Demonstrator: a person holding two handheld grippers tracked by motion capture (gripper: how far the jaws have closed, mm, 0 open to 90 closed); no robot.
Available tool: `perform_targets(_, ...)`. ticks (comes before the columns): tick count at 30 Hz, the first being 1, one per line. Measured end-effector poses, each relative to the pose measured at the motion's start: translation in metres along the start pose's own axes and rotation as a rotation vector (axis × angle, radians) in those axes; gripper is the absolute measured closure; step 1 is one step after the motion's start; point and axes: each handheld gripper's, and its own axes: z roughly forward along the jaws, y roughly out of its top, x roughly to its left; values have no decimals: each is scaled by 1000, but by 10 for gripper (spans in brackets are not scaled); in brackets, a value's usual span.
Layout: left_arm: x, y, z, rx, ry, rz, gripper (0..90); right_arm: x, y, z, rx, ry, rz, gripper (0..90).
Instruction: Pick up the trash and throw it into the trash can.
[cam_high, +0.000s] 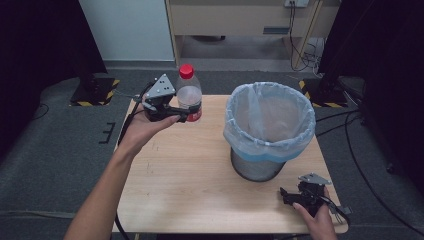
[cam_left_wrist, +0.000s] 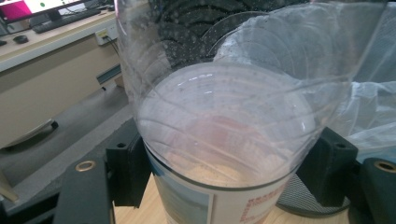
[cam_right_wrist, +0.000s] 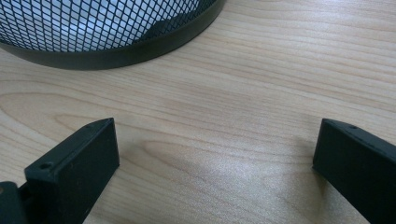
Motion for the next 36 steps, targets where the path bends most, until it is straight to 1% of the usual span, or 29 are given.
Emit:
perform_targets(2, 0, 2, 0, -1, -5, 3, 280, 0, 0, 0, 0, 0, 0, 3)
perform_targets(3, -2, 7, 0, -1, -7, 14, 280, 0, 0, 0, 1, 1, 5, 3)
perform_targets(4, -2, 7, 0, -1, -7, 14, 280, 0, 0, 0, 1, 1, 5, 3)
perform_targets(5, -3, 12, 0, -6, -13, 19, 280, 0, 0, 0, 2, 1, 5, 3)
perform_targets(8, -4, 16, 0, -10, -18, 25, 280, 0, 0, 0, 1, 2, 4, 3)
perform_targets(9, -6, 20, 0, -10, -20, 31, 280, 0, 0, 0, 2, 2, 4, 3)
perform_targets(10, -6, 20, 0, -10, -20, 31, 280, 0, 0, 0, 2, 2, 4, 3)
perform_targets(13, -12, 28, 0, -19, -35, 48, 280, 0, 0, 0, 2, 4, 3, 3)
perform_targets(14, -12, 28, 0, -19, -35, 48, 280, 0, 0, 0, 2, 4, 3, 3)
perform_targets(17, -14, 35, -1, -28, -41, 54, 280, 0, 0, 0, 2, 4, 3, 3)
perform_targets(23, -17, 48, -4, -40, -44, 67, 280, 0, 0, 0, 1, 4, 2, 3)
perform_targets(27, -18, 53, -4, -48, -43, 67, 280, 0, 0, 0, 2, 4, 2, 3)
perform_targets(29, -20, 56, -4, -50, -46, 77, 280, 0, 0, 0, 2, 4, 2, 3)
perform_targets(36, -21, 65, -4, -56, -51, 86, 280, 0, 0, 0, 1, 4, 2, 3)
